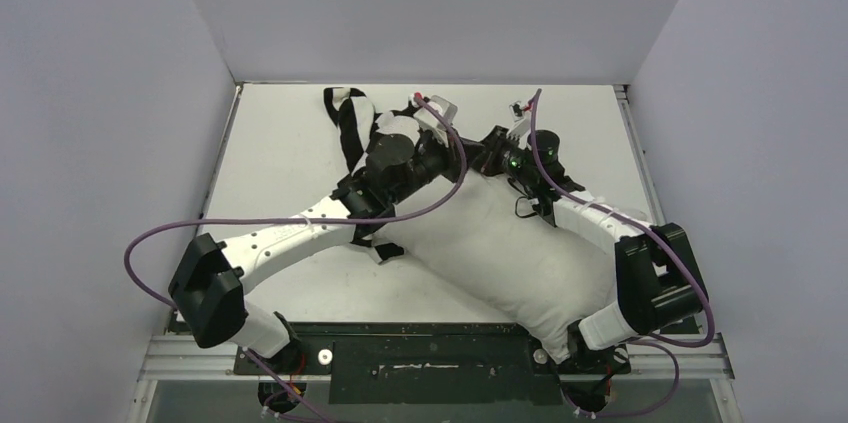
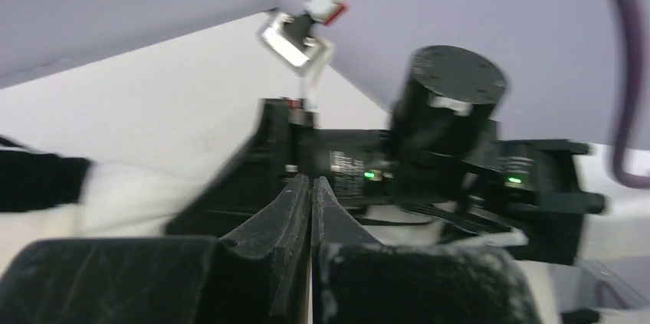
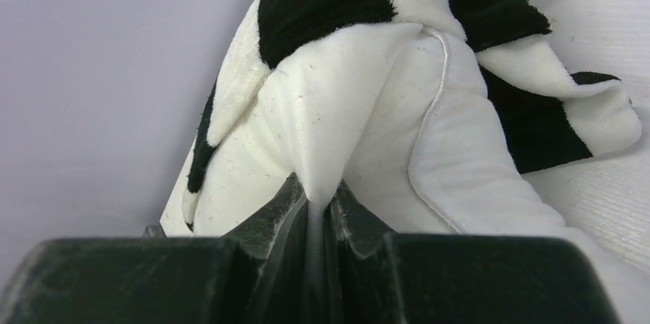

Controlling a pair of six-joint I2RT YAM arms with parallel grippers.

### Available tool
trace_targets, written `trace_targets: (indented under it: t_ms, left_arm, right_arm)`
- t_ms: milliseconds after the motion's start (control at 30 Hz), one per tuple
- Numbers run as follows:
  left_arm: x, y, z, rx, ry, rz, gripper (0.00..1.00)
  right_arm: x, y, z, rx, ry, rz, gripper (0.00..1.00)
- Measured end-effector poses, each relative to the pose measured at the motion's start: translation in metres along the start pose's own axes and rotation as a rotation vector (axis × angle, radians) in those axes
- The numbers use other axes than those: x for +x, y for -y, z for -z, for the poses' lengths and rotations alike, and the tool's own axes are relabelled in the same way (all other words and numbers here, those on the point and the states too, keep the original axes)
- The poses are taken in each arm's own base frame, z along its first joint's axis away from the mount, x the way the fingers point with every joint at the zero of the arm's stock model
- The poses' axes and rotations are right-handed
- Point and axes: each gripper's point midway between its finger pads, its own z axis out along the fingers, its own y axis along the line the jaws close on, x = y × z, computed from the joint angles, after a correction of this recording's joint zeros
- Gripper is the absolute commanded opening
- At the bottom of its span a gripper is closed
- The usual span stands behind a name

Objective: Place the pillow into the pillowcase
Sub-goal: Stuff the pillow into the pillowcase.

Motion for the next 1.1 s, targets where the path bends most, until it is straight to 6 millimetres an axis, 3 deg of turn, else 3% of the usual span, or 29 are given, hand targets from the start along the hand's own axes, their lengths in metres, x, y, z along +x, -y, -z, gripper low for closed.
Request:
trace_targets:
  t_ms: [100,167,333,533,767,1100]
  left_arm:
    - [0.017,0.032,0.005,0.106,-0.005,0.071,0.00]
    - [0.032,0.032,0.008,0.110,-0.041,0.085,0.03]
    - [0.054,-0.008,0.014,-0.061,-0.119,0.038,0.28]
    - [0.046,-0.071,0.027,-0.285,-0.172,-0.070,0.49]
    - [0.043,-0.120,0.033,-0.416,-0.219,-0.164,0.56]
    - [0.076,-0.142,0.009,-0.426,-0.307,-0.242,0.58]
  right_arm:
    - [0.000,0.005,0.000,0.013,0.032,-0.019,0.00]
    - [-0.001,0.006,0.000,0.017,0.044,-0.026,0.00]
    - [-0.002,0.005,0.000,0.017,0.050,-0.022,0.00]
    - [-0.002,0.003,0.004,0.014,0.058,-0.012,0.00]
    - [-0.002,0.000,0.004,0.008,0.057,-0.002,0.00]
    - [-0.001,-0.006,0.007,0.018,0.059,0.016,0.00]
